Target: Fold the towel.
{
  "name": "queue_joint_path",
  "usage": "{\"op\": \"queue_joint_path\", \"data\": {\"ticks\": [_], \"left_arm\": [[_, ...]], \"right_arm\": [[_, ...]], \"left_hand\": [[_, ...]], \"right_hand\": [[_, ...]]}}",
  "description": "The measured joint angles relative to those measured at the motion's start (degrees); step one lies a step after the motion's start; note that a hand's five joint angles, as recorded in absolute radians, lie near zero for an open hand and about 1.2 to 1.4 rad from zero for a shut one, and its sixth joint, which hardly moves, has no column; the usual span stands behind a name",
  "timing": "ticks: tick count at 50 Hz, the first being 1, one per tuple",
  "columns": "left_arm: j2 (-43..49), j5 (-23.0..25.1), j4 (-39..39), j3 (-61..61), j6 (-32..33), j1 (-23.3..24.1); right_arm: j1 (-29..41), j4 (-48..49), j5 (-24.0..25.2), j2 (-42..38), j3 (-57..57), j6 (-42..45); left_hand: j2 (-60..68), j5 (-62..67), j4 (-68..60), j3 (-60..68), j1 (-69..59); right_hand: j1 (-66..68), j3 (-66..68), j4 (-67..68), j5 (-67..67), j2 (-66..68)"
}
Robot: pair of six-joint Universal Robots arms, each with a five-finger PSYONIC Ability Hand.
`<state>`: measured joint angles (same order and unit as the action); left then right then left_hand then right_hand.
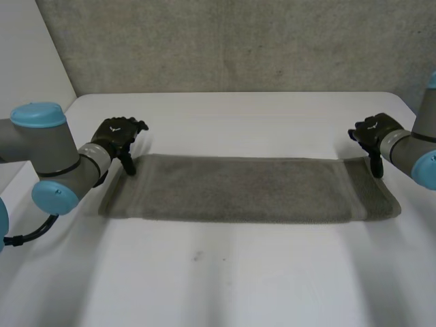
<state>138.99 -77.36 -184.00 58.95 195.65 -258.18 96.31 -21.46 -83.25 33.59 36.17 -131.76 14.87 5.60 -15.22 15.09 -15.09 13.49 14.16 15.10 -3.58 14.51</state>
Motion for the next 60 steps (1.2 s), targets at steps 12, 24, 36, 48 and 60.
{"op": "queue_joint_path", "data": {"ticks": [12,24,36,48,60], "left_arm": [[-7.2,-0.9,4.7,2.5,-0.2,0.1],[-20.6,-0.5,3.2,20.0,-0.8,0.0],[-28.3,-0.4,-9.7,35.1,-7.9,0.0],[-28.2,-0.4,-11.0,36.3,-8.6,0.0],[-28.1,-0.4,-10.8,36.5,-8.5,0.1]], "right_arm": [[-0.4,2.4,2.4,9.2,2.6,-10.2],[-3.7,6.5,9.1,23.8,27.3,-11.4],[-5.8,16.3,11.6,30.0,51.8,-8.3],[-7.1,24.1,12.1,27.1,58.8,-7.4],[-9.5,28.9,10.6,25.1,57.6,-3.9]], "left_hand": [[-5.2,-3.8,5.5,-5.4,5.0],[-5.3,-3.8,5.6,-5.4,5.2],[-5.4,-3.8,5.6,-5.4,5.2],[-5.4,-3.8,5.6,-5.4,5.2],[-5.4,-3.8,5.6,-5.4,5.2]], "right_hand": [[-0.3,0.0,0.0,0.0,0.0],[-0.3,0.0,0.0,0.0,0.0],[-0.2,0.0,0.0,-0.1,0.0],[12.2,11.3,10.7,-13.1,9.5],[51.5,61.4,61.8,-63.7,60.1]]}}
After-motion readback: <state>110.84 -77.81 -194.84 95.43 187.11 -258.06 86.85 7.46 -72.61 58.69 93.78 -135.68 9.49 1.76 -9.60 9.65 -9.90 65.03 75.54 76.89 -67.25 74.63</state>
